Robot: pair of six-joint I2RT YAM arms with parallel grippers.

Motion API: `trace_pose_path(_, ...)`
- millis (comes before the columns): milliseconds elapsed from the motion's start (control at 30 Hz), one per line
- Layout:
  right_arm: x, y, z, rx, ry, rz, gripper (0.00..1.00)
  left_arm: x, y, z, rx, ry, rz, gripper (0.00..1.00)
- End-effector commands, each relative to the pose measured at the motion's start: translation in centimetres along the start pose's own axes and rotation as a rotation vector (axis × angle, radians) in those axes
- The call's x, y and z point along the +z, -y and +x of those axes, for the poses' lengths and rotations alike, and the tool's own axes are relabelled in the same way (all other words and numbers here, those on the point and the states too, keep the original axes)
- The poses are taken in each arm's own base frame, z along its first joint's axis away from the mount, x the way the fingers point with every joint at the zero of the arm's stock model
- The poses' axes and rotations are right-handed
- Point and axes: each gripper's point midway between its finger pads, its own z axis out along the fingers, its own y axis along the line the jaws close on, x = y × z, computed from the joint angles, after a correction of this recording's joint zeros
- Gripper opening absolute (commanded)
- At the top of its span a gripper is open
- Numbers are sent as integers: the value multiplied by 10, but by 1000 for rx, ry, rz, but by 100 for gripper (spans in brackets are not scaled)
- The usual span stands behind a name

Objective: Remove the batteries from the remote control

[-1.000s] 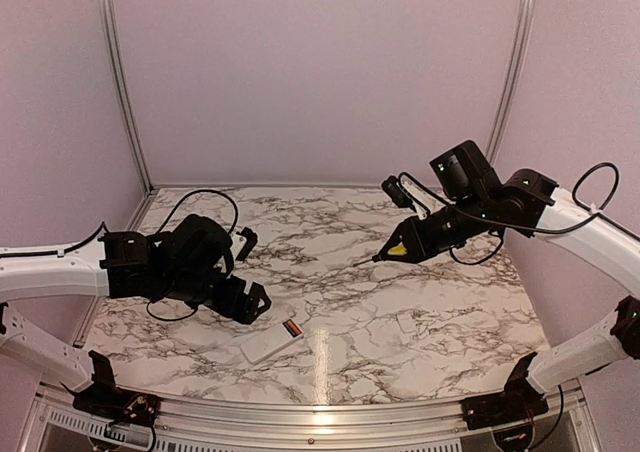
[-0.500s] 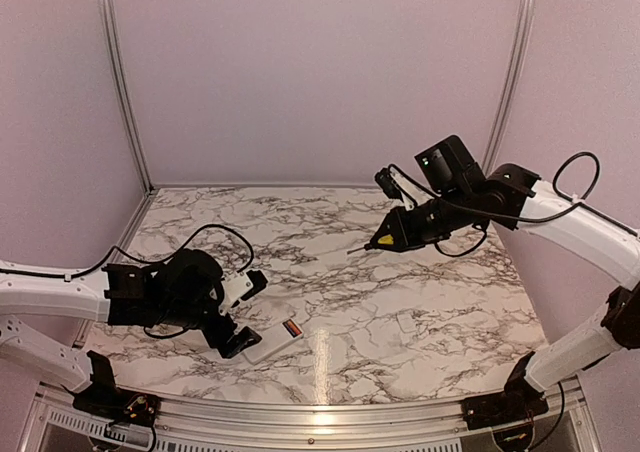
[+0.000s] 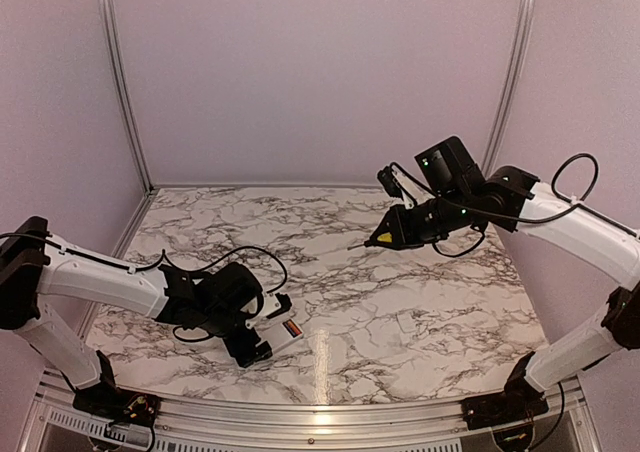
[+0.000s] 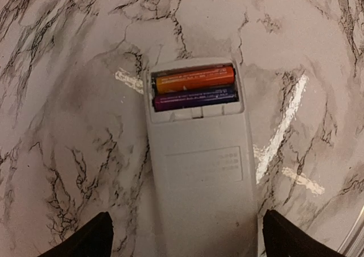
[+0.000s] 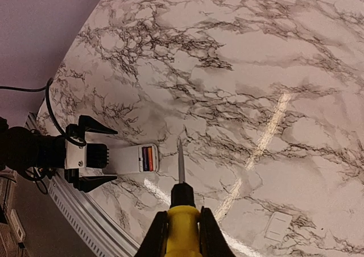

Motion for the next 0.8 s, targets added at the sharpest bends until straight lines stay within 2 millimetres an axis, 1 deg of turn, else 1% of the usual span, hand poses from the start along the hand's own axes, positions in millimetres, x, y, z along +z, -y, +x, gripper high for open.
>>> trace_pose_path(0, -12, 0, -9, 5, 53, 6, 0, 4, 3, -5, 25, -21, 8, 93)
trace_pose_path(267, -19, 6, 1, 7, 64, 25, 0, 20, 8, 13, 34, -115, 39, 84)
trace_pose_path(300, -19, 7, 2, 6, 63, 25, 0, 23, 9, 16, 38, -129, 40, 82)
trace_pose_path(400, -22, 8, 4, 5, 64, 29, 0, 27, 9, 15, 49, -145, 41, 68)
trace_pose_path(500, -28, 9, 5, -2, 67, 40, 0, 22, 17, -4, 70, -99, 78, 53)
trace_pose_path(567, -32, 11, 7, -3, 71, 50, 0, 16, 26, -21, 99, -48, 100, 48)
trace_pose_path(700, -39, 14, 10, -11, 76, 66, 0, 12, 46, -50, 139, 31, 141, 45)
trace_pose_path(767, -42, 15, 12, -14, 72, 74, 0, 14, 54, -59, 150, 47, 159, 45)
